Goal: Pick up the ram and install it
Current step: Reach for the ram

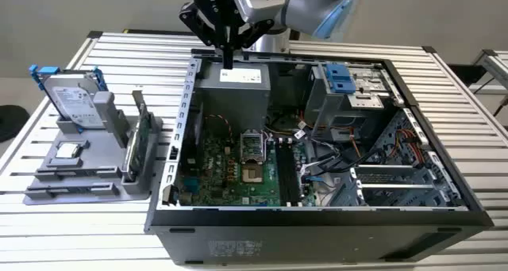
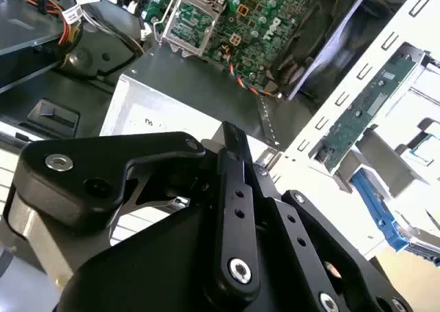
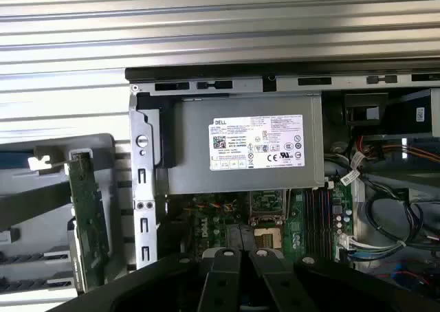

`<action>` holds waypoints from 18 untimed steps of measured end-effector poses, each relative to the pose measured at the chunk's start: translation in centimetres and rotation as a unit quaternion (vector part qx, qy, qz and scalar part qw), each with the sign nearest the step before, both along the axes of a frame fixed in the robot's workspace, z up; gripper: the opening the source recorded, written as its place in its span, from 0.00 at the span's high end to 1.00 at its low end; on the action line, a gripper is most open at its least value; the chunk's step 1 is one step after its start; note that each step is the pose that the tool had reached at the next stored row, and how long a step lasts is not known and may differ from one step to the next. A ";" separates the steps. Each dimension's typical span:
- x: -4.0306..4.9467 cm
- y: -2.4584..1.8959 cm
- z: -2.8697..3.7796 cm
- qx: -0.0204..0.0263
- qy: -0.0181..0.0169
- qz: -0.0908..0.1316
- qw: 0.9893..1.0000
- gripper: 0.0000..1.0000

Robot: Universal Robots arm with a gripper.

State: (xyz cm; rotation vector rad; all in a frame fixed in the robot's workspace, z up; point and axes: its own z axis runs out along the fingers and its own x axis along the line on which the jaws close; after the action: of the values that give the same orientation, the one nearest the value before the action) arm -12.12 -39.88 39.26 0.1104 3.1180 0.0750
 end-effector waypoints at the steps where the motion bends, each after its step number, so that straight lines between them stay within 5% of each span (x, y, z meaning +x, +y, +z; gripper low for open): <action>1: 0.00 0.00 0.00 0.000 0.000 0.000 1.000 1.00; 18: -0.40 0.00 0.00 0.000 -0.001 0.000 1.000 1.00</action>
State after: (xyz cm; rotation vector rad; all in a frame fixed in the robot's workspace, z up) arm -12.52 -39.88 39.26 0.1102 3.1164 0.0750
